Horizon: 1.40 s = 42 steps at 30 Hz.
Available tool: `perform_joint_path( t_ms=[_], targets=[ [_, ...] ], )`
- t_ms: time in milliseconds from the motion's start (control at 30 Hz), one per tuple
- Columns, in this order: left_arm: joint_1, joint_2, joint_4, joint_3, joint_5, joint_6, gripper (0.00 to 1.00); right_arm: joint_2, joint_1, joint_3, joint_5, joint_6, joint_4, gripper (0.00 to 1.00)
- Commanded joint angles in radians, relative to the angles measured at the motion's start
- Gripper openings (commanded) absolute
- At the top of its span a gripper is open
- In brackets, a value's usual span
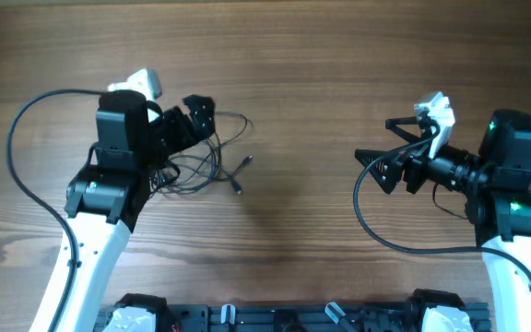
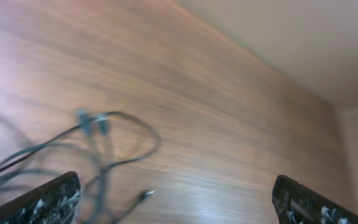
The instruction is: Untangle cables
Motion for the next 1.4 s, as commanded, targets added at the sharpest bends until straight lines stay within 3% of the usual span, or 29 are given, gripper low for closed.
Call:
perform_joint_path(
  t_ms=[0,133,233,367,433,533,567,600,633,800,833,933,1000,1200,1300,1367],
  targets=[
    [-0.002,0.006,-0.138,0.003,-0.374,0.005,1.00,0.005,-0.001,-0.001,-0.008,0.005,0.000,1.00],
    [-0.002,0.076,-0.225,0.003,-0.408,0.191,1.00,0.006,-0.001,-0.001,0.048,0.033,0.001,1.00],
    [-0.002,0.222,-0.224,0.003,-0.478,0.273,1.00,0.005,-0.001,-0.001,0.048,0.033,0.000,1.00],
    [-0.002,0.395,-0.228,0.003,-0.554,0.272,1.00,0.005,-0.001,-0.001,0.048,0.030,-0.003,1.00],
    [-0.002,0.445,-0.228,0.003,-0.554,0.272,0.95,0.006,-0.001,-0.001,0.049,0.029,-0.004,1.00],
    [-0.002,0.521,-0.227,0.003,-0.544,0.272,0.76,0.006,-0.001,-0.001,0.074,0.030,-0.018,1.00],
    [-0.002,0.532,-0.223,0.003,-0.529,0.272,0.53,0.006,-0.001,-0.001,0.074,0.030,-0.022,1.00],
    [-0.002,0.535,-0.211,0.003,-0.493,0.271,0.04,0.006,-0.001,-0.001,0.074,0.030,-0.023,1.00],
    [-0.002,0.534,-0.195,0.003,-0.444,0.272,0.04,0.006,-0.001,-0.001,0.074,0.030,-0.023,1.00],
    [-0.002,0.495,0.002,0.003,0.079,0.273,0.04,-0.002,-0.001,-0.001,0.004,0.070,-0.011,1.00],
    [-0.002,0.421,0.106,0.003,0.253,0.272,0.04,-0.027,-0.001,-0.001,-0.112,0.091,0.030,0.99],
    [-0.002,0.249,0.293,0.003,0.482,0.218,0.04,-0.076,-0.001,-0.001,-0.117,0.151,0.049,0.99],
    [-0.002,0.113,0.441,0.003,0.510,0.097,0.04,-0.111,0.000,-0.001,-0.117,0.162,0.048,0.99],
    [-0.041,-0.097,0.672,0.003,0.521,-0.033,0.04,-0.119,0.000,-0.001,-0.118,0.169,0.034,0.99],
    [-0.056,-0.129,0.666,0.003,0.512,-0.018,0.05,-0.119,0.000,-0.001,-0.111,0.165,0.031,0.99],
    [-0.056,-0.117,0.566,0.003,0.415,-0.017,0.13,-0.119,0.000,-0.001,-0.076,0.165,0.027,0.99]
  ],
)
